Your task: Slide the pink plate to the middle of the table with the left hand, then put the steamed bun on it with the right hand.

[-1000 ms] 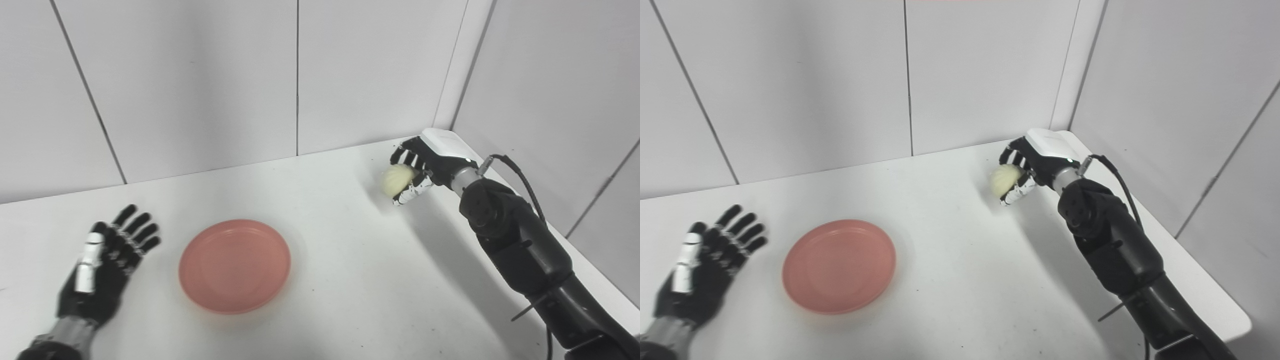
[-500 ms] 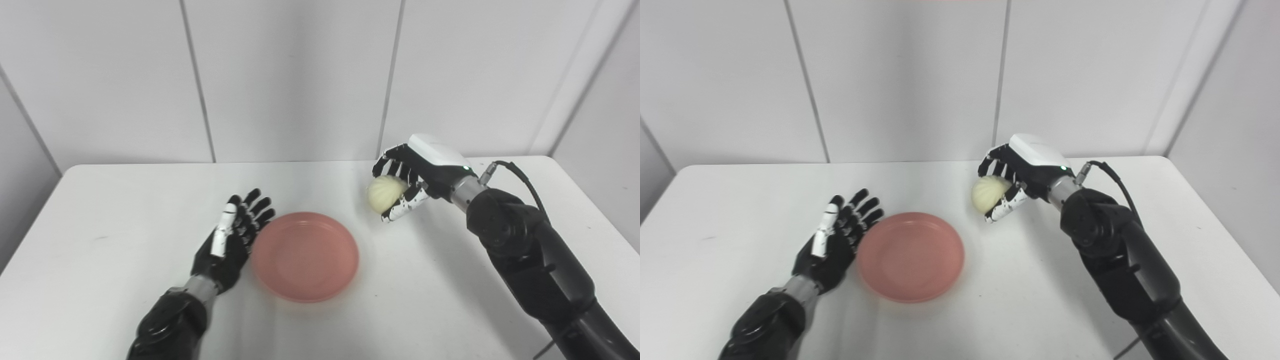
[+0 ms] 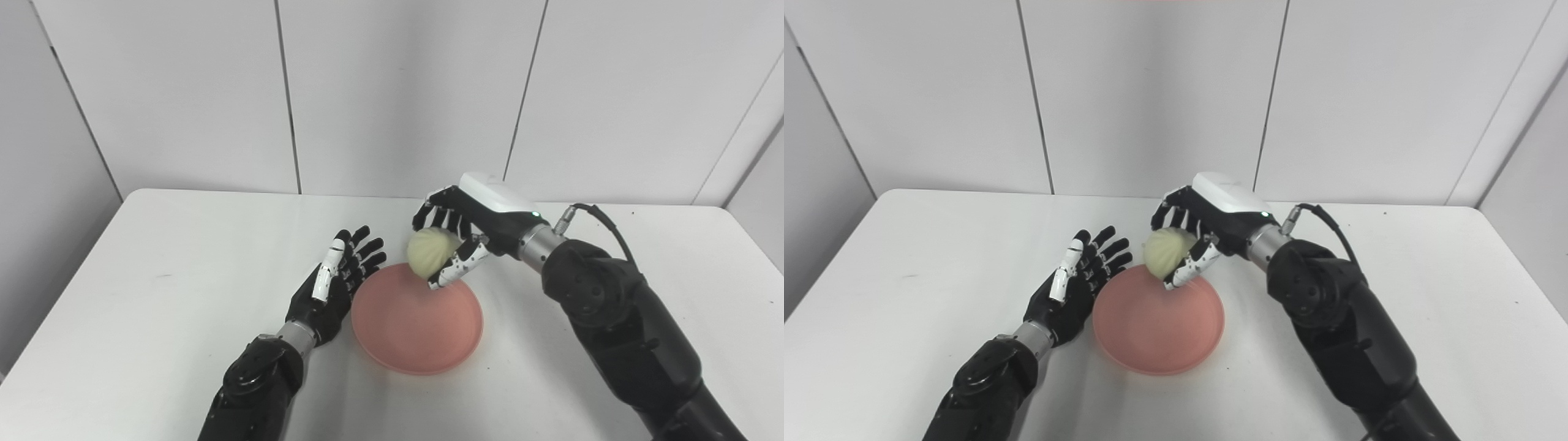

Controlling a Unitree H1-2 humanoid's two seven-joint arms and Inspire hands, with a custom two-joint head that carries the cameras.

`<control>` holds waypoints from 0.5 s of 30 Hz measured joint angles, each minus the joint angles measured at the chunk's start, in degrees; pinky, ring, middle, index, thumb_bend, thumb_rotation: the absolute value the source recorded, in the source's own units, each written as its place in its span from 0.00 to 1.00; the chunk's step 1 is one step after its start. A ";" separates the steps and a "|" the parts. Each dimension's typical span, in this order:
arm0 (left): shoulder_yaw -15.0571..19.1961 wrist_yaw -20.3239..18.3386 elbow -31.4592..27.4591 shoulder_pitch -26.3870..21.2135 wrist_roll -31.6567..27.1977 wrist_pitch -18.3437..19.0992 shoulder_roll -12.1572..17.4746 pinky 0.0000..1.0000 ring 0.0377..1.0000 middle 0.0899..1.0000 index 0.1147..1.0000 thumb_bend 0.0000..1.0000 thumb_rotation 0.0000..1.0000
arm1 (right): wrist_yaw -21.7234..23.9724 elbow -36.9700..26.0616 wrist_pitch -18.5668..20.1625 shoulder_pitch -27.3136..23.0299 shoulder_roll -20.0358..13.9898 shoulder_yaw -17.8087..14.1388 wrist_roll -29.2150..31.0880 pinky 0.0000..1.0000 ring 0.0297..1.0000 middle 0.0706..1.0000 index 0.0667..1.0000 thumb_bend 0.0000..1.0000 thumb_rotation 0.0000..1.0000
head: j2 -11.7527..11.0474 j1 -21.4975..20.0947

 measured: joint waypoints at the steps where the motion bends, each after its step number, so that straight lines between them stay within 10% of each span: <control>1: -0.06 0.09 -0.03 0.00 0.04 0.02 -0.01 0.97 0.93 0.93 0.95 0.48 1.00 | -0.02 0.85 -0.03 0.00 0.44 0.43 -0.03 0.34 0.34 0.43 0.53 0.51 0.00 | 0.00 0.00; 15: -0.08 1.26 -1.79 0.08 0.17 2.80 -0.13 0.96 0.92 0.92 0.94 0.48 1.00 | -0.85 7.16 -3.63 0.86 2.71 4.92 -1.81 0.31 0.39 0.46 0.46 0.52 0.00 | 2.28 -0.70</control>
